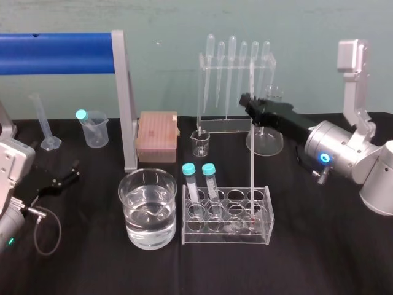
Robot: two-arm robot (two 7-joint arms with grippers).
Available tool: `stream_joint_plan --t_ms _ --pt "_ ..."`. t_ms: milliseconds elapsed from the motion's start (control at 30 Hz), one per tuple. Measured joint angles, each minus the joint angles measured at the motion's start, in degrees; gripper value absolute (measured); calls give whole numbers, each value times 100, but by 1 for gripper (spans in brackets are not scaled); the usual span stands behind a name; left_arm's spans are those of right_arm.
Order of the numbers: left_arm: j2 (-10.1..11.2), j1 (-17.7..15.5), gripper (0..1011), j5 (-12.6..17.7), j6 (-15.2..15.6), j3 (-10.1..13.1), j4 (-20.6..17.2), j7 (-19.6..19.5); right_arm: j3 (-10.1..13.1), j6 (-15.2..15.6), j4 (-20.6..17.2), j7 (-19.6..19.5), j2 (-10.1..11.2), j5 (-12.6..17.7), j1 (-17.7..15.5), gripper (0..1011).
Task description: Hold the thermometer with one hand and immerse one end into the beaker, then reinsert it into the test tube rack.
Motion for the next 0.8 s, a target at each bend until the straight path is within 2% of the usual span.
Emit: stream_joint_plan --t_ms 233,333,433,567,800 --pt "0 0 1008 0 0 0 0 0 180 -304 -353 149 100 139 -86 56" --pt "0 0 1008 0 0 0 0 0 190 -339 -378 166 107 146 -88 56" --pt "0 0 1008 0 0 0 0 0 267 -628 -506 350 127 187 -71 56" --pt "0 0 1008 0 0 0 0 0 295 -904 -543 548 92 193 22 57" --pt "0 0 1008 0 0 0 0 0 218 -1430 -478 1069 -123 202 310 56"
